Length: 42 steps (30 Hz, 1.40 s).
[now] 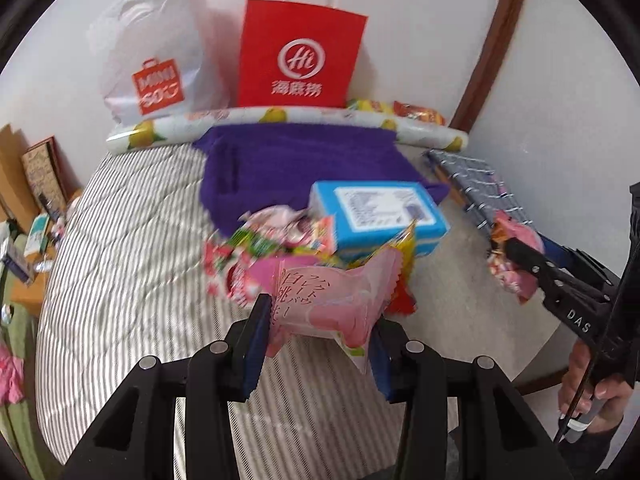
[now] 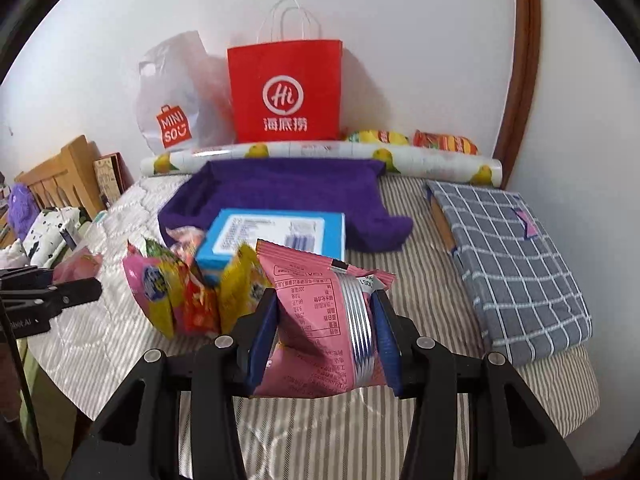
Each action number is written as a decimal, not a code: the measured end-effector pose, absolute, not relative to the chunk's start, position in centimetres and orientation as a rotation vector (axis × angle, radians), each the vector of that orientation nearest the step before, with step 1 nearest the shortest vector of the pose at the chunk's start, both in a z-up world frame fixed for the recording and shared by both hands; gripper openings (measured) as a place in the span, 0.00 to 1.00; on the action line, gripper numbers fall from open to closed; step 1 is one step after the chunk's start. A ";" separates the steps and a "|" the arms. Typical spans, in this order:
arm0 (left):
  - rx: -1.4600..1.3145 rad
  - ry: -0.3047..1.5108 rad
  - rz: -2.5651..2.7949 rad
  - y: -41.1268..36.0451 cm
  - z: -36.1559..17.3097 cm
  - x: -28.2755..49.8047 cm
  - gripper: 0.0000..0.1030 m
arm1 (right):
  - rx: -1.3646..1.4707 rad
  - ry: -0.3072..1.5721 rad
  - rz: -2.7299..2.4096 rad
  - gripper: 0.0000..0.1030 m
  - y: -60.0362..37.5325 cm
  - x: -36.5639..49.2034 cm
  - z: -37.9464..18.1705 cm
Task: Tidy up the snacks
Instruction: 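Grasp the small pink candy with the left gripper while the right lifts its bag, then lower both held snacks onto the purple towel and open both grippers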
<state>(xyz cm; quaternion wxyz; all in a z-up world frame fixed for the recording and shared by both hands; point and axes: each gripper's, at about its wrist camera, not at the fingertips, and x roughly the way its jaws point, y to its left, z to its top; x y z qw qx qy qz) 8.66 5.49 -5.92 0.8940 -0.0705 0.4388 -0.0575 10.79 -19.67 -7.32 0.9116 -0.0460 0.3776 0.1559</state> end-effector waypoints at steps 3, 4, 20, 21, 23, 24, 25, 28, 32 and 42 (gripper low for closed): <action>-0.147 0.905 -0.143 4.9 -5.3 10.0 0.41 | -0.090 0.764 0.330 0.45 -19.2 11.5 -6.3; -0.146 0.903 -0.147 4.7 -5.1 10.6 0.41 | -0.089 0.759 0.330 0.45 -19.0 11.9 -5.9; -0.126 0.880 -0.180 5.4 -2.2 20.3 0.41 | -0.072 0.713 0.322 0.45 -16.8 21.0 -3.6; -0.123 0.881 -0.181 5.6 -2.2 20.8 0.41 | -0.075 0.712 0.320 0.45 -16.6 21.7 -3.6; -0.113 0.884 -0.178 5.8 -2.3 21.9 0.41 | -0.074 0.710 0.317 0.45 -16.2 23.0 -3.8; -0.108 0.885 -0.176 5.9 -2.4 22.3 0.41 | -0.073 0.715 0.316 0.45 -16.1 23.5 -3.8; -0.103 0.886 -0.176 6.0 -2.4 22.7 0.41 | -0.071 0.716 0.315 0.45 -16.1 24.0 -3.9; -0.095 0.886 -0.177 6.4 -2.6 24.0 0.41 | -0.078 0.718 0.305 0.45 -15.7 25.6 -4.2; -0.093 0.886 -0.168 7.2 -3.0 26.0 0.41 | -0.081 0.726 0.295 0.45 -15.5 27.8 -4.6; -0.146 0.929 -0.129 9.4 -5.3 30.8 0.41 | -0.081 0.771 0.297 0.45 -15.3 32.9 -7.2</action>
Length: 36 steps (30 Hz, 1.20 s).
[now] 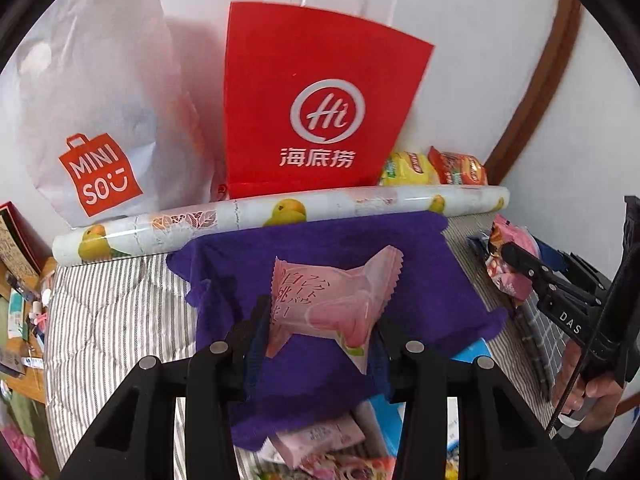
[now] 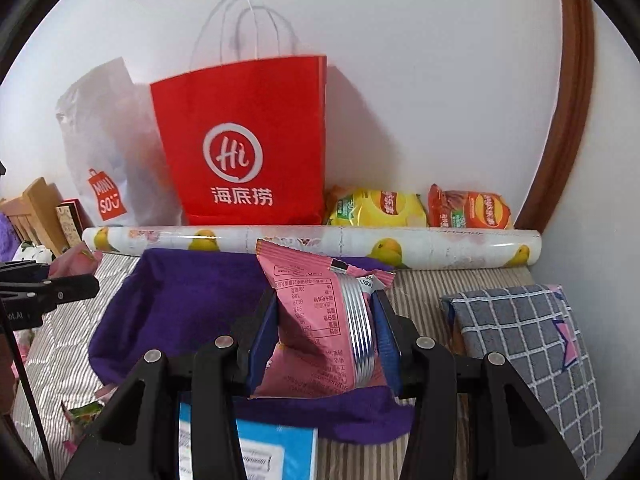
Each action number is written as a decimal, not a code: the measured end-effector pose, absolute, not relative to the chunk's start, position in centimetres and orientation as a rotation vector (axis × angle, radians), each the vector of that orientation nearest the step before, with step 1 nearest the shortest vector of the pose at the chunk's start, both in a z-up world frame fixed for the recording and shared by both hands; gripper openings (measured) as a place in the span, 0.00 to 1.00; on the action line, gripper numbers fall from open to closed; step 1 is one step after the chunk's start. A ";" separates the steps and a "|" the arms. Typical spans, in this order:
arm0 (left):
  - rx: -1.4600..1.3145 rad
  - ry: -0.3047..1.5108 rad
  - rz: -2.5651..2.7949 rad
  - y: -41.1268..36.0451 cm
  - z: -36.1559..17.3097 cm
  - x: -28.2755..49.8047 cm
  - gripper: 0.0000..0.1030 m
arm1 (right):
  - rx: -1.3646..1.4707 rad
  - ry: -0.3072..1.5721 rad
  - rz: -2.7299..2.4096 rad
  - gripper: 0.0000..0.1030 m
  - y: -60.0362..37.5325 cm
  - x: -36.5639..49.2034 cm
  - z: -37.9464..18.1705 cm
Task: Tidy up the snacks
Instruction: 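Lower both held snacks onto the purple towel and open both grippers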
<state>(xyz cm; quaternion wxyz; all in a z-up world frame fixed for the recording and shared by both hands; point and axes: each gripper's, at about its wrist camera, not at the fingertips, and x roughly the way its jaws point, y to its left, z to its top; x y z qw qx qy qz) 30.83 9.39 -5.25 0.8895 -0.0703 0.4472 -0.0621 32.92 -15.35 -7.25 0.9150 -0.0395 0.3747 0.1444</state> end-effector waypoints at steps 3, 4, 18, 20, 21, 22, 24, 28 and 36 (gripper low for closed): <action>-0.146 0.945 -0.126 9.4 -6.2 32.0 0.41 | -0.086 0.791 0.304 0.45 -15.2 34.2 -8.5; -0.148 0.952 -0.126 9.5 -6.6 32.4 0.41 | -0.088 0.797 0.305 0.45 -15.1 34.6 -8.8; -0.194 1.036 -0.097 11.6 -11.6 37.0 0.41 | -0.163 0.891 0.360 0.45 -12.8 40.4 -12.5; -0.214 1.053 -0.110 11.8 -12.5 37.3 0.41 | -0.148 0.917 0.357 0.45 -13.2 40.7 -13.5; -0.219 1.055 -0.103 11.9 -12.7 37.3 0.41 | -0.143 0.938 0.355 0.45 -13.5 40.9 -14.2; -0.216 1.057 -0.102 11.9 -12.9 37.5 0.41 | -0.139 0.958 0.355 0.44 -13.7 41.0 -14.9; -0.214 1.061 -0.099 11.9 -13.4 37.6 0.41 | -0.125 0.973 0.353 0.44 -13.9 41.2 -15.5; -0.225 1.073 -0.098 11.8 -14.1 37.9 0.41 | -0.133 0.971 0.358 0.44 -13.7 40.9 -16.0; -0.192 1.098 -0.084 10.5 -15.2 38.4 0.43 | -0.171 0.992 0.363 0.44 -12.9 40.7 -16.9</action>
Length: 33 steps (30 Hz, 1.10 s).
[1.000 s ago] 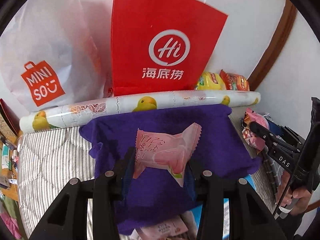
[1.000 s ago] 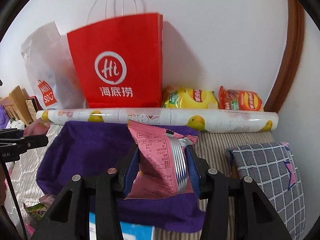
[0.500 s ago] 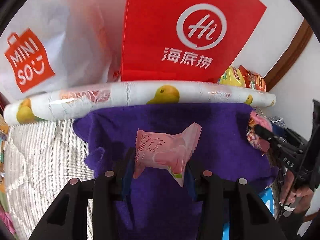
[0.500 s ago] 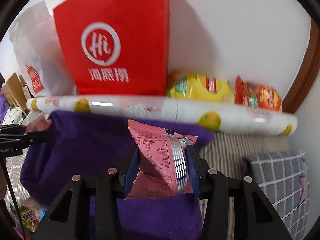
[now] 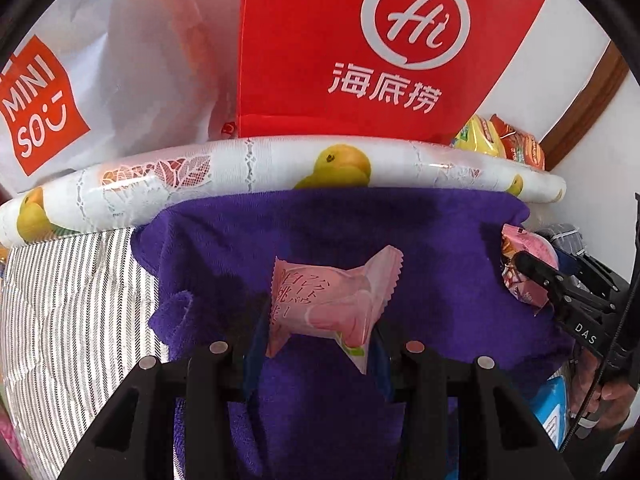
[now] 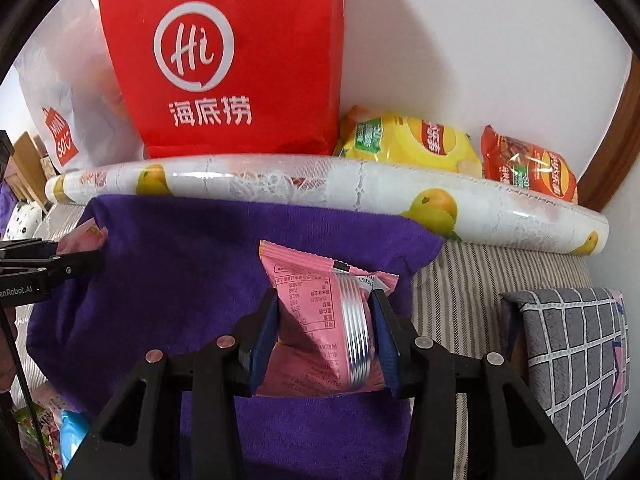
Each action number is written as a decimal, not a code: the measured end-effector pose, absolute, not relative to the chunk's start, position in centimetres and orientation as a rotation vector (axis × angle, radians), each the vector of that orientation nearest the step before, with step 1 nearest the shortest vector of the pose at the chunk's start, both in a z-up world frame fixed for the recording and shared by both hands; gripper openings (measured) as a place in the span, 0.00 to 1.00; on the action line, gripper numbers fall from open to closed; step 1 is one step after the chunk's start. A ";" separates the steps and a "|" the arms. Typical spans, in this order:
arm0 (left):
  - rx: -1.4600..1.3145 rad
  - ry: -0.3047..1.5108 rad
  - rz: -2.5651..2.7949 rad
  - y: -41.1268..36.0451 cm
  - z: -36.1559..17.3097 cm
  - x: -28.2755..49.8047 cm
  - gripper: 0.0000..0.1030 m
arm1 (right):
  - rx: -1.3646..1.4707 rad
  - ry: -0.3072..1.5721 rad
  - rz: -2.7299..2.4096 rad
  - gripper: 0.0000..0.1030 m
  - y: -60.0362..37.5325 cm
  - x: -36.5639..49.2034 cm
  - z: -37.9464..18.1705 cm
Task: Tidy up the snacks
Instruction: 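Lower both held snacks onto the purple towel and open both grippers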
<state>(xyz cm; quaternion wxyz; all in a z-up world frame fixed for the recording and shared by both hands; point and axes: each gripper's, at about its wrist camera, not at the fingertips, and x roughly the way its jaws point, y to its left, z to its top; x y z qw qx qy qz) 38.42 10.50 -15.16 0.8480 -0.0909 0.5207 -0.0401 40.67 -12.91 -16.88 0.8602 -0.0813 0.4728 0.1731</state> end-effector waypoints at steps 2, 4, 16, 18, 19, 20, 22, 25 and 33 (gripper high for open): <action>-0.193 1.105 -0.081 10.4 -15.4 38.6 0.43 | -0.176 0.992 0.365 0.44 -12.8 40.7 -16.9; -0.197 1.113 -0.083 10.4 -15.7 38.8 0.43 | -0.182 0.999 0.366 0.44 -12.8 40.7 -17.0; -0.191 1.139 -0.109 10.1 -15.8 38.7 0.54 | -0.223 1.004 0.370 0.56 -12.1 40.4 -16.9; -0.194 1.138 -0.115 10.0 -15.6 38.7 0.62 | -0.217 1.007 0.367 0.60 -12.2 40.3 -16.6; -0.197 1.137 -0.121 10.0 -15.4 38.6 0.68 | -0.209 1.006 0.366 0.63 -12.3 40.2 -16.4; -0.201 1.135 -0.128 10.0 -15.1 38.6 0.70 | -0.194 1.000 0.369 0.65 -12.4 39.9 -16.0; -0.204 1.121 -0.146 9.9 -14.4 38.3 0.72 | -0.178 0.996 0.373 0.69 -12.4 39.6 -15.4; -0.198 1.099 -0.167 9.7 -13.2 37.7 0.75 | -0.163 0.986 0.368 0.70 -12.5 38.8 -14.3; -0.195 1.032 -0.205 9.6 -9.8 36.0 0.75 | -0.139 0.942 0.301 0.70 -13.4 36.0 -10.8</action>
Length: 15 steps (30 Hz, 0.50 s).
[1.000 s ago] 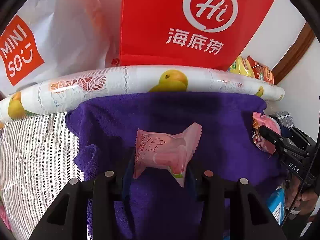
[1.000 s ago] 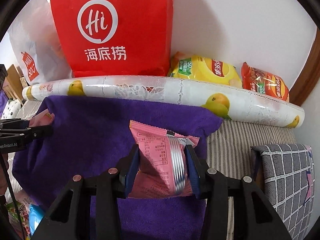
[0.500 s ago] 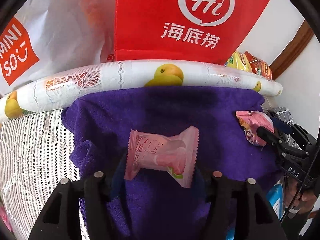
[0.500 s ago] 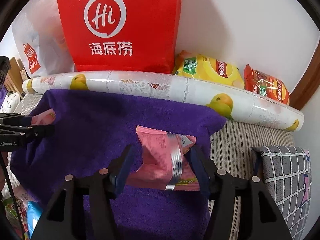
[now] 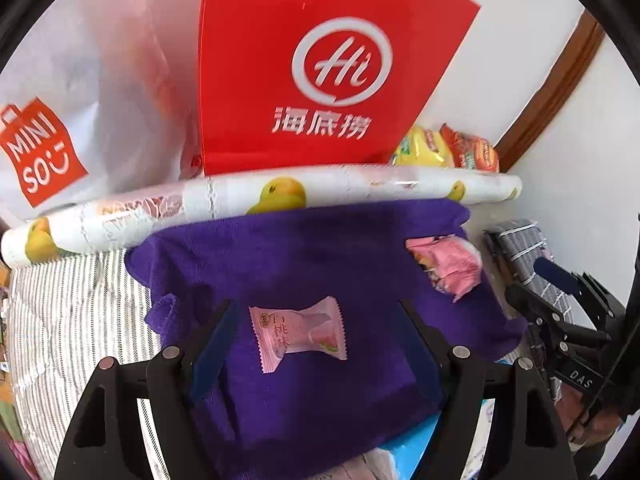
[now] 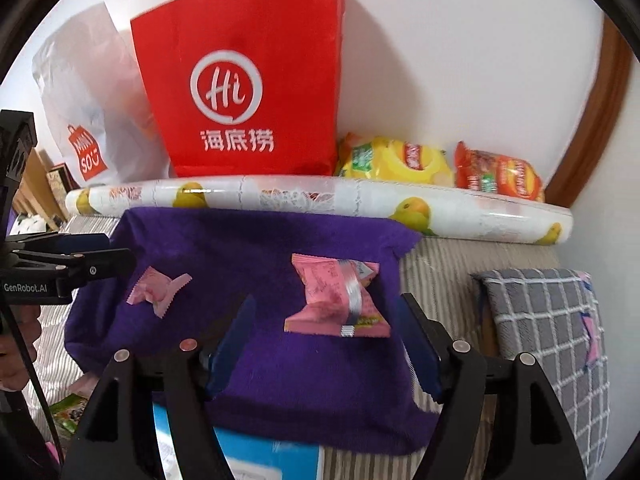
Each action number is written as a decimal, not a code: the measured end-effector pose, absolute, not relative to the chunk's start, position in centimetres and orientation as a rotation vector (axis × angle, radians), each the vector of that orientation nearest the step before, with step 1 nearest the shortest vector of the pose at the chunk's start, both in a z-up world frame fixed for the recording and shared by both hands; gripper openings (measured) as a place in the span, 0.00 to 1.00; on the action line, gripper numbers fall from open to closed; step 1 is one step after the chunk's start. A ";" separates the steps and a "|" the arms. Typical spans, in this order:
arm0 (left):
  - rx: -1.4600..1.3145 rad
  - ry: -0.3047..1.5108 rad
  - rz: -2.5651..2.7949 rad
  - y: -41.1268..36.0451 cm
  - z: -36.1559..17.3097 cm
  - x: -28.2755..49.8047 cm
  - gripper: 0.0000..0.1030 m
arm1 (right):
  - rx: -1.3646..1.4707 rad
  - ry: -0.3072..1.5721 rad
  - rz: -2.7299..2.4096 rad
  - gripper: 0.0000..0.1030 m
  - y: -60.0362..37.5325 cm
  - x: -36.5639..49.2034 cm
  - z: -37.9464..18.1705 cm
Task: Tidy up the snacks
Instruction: 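Lower both held snacks onto the purple towel and open both grippers, then grasp the yellow chip bag from the pile with the right gripper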
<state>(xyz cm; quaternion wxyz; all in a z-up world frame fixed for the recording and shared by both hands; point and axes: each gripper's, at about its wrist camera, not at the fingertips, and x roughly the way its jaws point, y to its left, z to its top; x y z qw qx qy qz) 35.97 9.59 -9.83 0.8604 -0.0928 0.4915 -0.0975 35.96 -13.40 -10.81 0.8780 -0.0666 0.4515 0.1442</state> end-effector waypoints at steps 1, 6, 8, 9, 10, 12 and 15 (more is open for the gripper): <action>-0.196 1.019 -0.208 9.6 -9.3 35.7 0.75 | -0.135 0.935 0.287 0.70 -13.6 35.4 -10.3; -0.176 0.974 -0.202 9.0 -7.1 34.3 0.75 | -0.118 0.905 0.233 0.75 -14.9 32.6 -8.4; -0.170 0.953 -0.205 8.7 -6.2 33.4 0.75 | -0.115 0.896 0.216 0.76 -15.4 31.6 -7.9; -0.172 0.943 -0.209 8.6 -5.7 32.9 0.75 | -0.115 0.897 0.206 0.76 -15.7 31.0 -7.7; -0.174 0.934 -0.213 8.6 -5.3 32.2 0.75 | -0.116 0.901 0.203 0.76 -16.0 30.6 -7.4; -0.172 0.923 -0.208 8.7 -4.7 31.1 0.75 | -0.117 0.910 0.204 0.76 -16.4 29.5 -6.9; -0.171 0.908 -0.197 8.9 -3.9 29.2 0.75 | -0.118 0.900 0.195 0.79 -16.8 27.7 -6.2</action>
